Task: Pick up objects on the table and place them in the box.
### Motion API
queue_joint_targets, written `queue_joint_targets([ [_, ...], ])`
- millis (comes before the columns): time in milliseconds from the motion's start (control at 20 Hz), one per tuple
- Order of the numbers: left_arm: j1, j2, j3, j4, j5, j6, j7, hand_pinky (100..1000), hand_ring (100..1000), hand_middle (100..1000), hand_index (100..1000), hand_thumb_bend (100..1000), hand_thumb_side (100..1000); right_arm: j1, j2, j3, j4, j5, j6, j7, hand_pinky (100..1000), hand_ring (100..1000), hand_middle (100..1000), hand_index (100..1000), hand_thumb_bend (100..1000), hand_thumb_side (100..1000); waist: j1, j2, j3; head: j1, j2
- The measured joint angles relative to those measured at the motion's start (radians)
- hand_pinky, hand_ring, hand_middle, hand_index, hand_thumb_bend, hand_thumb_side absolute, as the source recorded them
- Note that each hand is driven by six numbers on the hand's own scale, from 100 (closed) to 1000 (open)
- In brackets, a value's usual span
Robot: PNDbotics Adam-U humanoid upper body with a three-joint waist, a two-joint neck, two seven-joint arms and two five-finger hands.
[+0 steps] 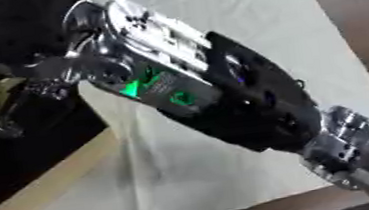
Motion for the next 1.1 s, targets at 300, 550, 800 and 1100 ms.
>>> queue_joint_targets([
  [300, 0.000, 0.000, 0.000, 0.000, -0.004, -0.001, 0.001, 592, 690, 709, 764, 992, 843, 0.008, 0.029, 0.038, 0.070, 0.054, -0.039, 0.006, 805, 598, 469, 520, 100, 100, 0.000, 0.000, 0.003, -0.008, 0.007],
  [550, 0.001, -0.001, 0.000, 0.000, -0.005, -0.002, 0.002, 591, 689, 708, 764, 992, 843, 0.013, 0.047, 0.049, 0.129, 0.098, -0.052, -0.005, 807, 612, 491, 544, 100, 100, 0.000, 0.000, 0.007, -0.013, 0.008],
  [800, 0.002, -0.002, 0.000, 0.000, -0.006, -0.002, 0.002, 591, 688, 707, 763, 993, 842, 0.020, 0.062, 0.071, 0.192, 0.148, -0.080, -0.009, 818, 659, 554, 644, 165, 100, -0.001, 0.000, 0.010, -0.017, 0.008],
  [1100, 0.007, -0.002, 0.000, 0.000, -0.006, -0.004, 0.004, 590, 688, 707, 763, 994, 843, 0.026, 0.065, 0.086, 0.233, 0.198, -0.138, 0.033, 881, 869, 810, 854, 401, 100, -0.001, 0.000, 0.011, -0.021, 0.008],
])
